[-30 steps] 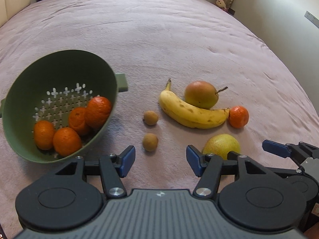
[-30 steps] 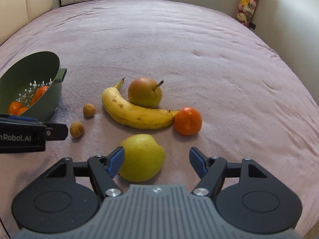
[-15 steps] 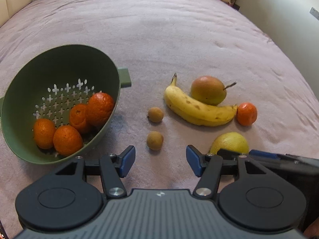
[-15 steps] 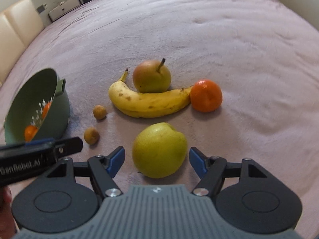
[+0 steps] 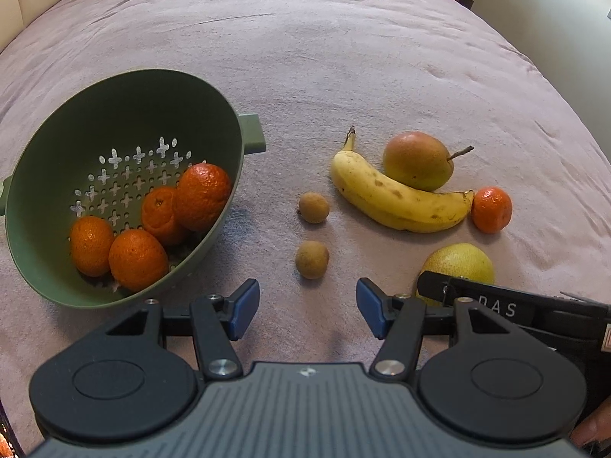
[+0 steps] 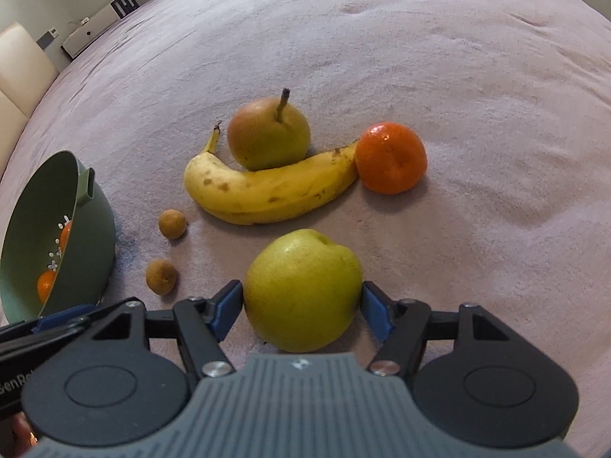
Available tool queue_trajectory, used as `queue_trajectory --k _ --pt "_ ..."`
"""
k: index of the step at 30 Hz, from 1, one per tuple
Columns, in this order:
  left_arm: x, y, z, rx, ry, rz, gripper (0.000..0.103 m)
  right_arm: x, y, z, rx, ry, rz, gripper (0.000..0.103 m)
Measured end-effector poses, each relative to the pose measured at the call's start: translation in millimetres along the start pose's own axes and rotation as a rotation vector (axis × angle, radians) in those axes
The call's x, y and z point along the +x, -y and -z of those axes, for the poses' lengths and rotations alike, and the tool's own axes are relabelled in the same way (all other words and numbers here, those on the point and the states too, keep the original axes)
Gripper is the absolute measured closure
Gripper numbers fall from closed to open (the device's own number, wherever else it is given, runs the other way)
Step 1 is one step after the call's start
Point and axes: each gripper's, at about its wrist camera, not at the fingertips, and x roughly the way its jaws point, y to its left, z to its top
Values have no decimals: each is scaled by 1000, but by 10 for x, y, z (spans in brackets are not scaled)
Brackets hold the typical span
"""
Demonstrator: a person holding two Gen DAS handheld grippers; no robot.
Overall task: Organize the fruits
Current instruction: 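Move both open tools back toward the remaining fruit beside the colander, then grasp the green apple with the right tool while the left tool grasps the pear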
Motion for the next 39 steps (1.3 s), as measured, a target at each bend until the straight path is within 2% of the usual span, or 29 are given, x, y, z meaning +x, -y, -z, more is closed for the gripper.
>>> queue_trajectory --k 13,16,21,25,28,33,39 --pt "-36 -1 -20 -10 18 50 34 -4 -112 -4 -93 -7 24 39" --pt "-41 27 -23 0 23 62 35 -27 -89 -17 -83 -16 13 39" --pt "-18 59 -45 7 23 77 40 -70 -67 -28 -76 -32 10 39" --pt "-7 96 -92 14 26 122 46 -134 -27 -66 -72 -22 10 39" --pt "-25 167 -131 53 60 127 46 -223 0 -126 -90 14 28 39" --pt "-83 378 -210 192 171 124 43 -382 105 -281 -84 85 56 39" --pt "33 593 -324 292 183 128 41 -484 222 -423 -86 145 79 39"
